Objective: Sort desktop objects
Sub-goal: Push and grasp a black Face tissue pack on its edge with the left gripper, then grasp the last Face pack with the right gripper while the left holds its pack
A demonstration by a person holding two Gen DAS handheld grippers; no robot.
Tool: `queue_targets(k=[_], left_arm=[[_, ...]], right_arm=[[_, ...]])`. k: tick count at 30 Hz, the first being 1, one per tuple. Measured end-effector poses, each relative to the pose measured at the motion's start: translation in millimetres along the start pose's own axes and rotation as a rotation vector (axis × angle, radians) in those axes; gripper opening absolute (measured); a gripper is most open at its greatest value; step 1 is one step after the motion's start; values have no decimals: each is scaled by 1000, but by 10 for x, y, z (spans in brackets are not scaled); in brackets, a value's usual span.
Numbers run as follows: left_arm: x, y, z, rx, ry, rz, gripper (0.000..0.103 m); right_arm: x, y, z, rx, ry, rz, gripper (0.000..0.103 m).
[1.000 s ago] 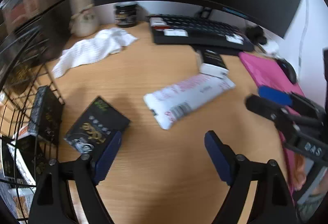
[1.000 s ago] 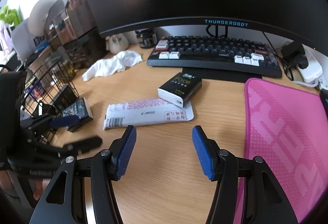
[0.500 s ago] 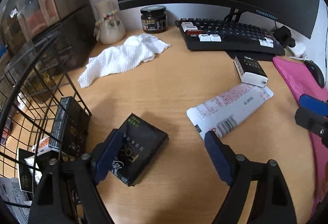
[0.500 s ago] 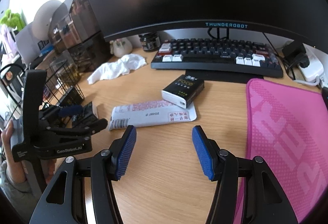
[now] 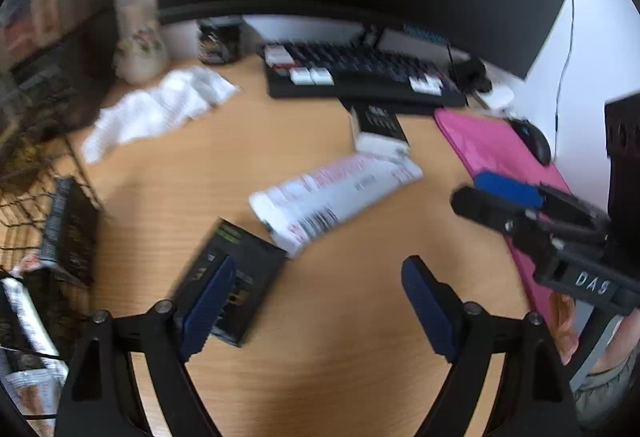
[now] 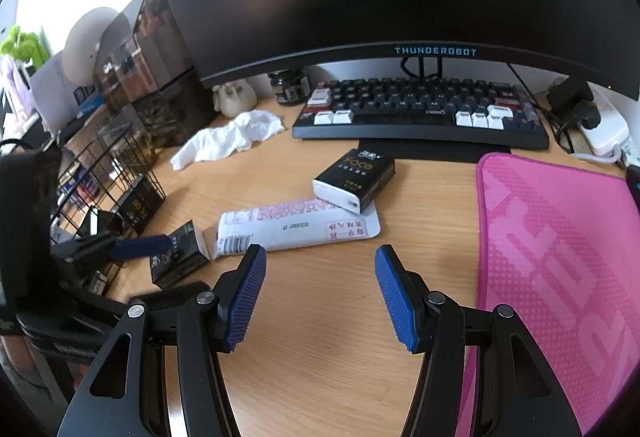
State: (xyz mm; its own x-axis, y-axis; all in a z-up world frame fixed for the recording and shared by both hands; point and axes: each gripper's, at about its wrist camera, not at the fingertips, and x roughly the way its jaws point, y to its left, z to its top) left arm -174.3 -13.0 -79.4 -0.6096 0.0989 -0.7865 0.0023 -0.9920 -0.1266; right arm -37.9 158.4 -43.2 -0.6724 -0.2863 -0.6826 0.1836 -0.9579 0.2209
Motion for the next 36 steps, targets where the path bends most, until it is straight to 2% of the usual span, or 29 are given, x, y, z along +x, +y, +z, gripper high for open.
queue_targets(k=[2, 6, 7, 9, 12, 14, 15, 16, 22, 29, 30, 31, 36], left_arm=[[47, 23, 10, 30, 12, 60, 86], [251, 145, -16, 38, 53, 120, 86], [286, 175, -16, 29, 66, 126, 86], [341, 241, -25, -1, 90, 82, 86], [332, 224, -37, 6, 93, 76, 84], [312, 197, -22, 18, 88, 74, 72], [301, 201, -3, 16, 83, 90, 52], [298, 220, 18, 7, 80, 101, 37], [341, 307, 89, -45, 81, 70, 37], [362, 327, 104, -44, 76, 45, 37], [360, 328, 103, -44, 76, 45, 35], [360, 330, 101, -44, 76, 52, 23], [355, 334, 90, -45, 78, 62, 20]], right_arm=[[13, -10, -1, 4, 1, 0, 56], [36, -15, -13, 1, 8, 2, 56], [45, -16, -19, 0, 10, 1, 56], [67, -27, -27, 1, 16, -4, 56], [103, -42, -26, 2, 27, -16, 56], [139, -32, 1, -8, 33, -33, 56], [162, -26, 27, -14, 35, -44, 56], [188, -21, 58, -22, 34, -53, 56], [495, -16, 324, -25, 54, -117, 56], [955, -21, 585, 21, 63, -180, 58], [1019, -22, 596, 24, 68, -193, 59], [1069, -28, 600, 28, 75, -199, 60], [1178, -93, 585, 28, 93, -216, 58]])
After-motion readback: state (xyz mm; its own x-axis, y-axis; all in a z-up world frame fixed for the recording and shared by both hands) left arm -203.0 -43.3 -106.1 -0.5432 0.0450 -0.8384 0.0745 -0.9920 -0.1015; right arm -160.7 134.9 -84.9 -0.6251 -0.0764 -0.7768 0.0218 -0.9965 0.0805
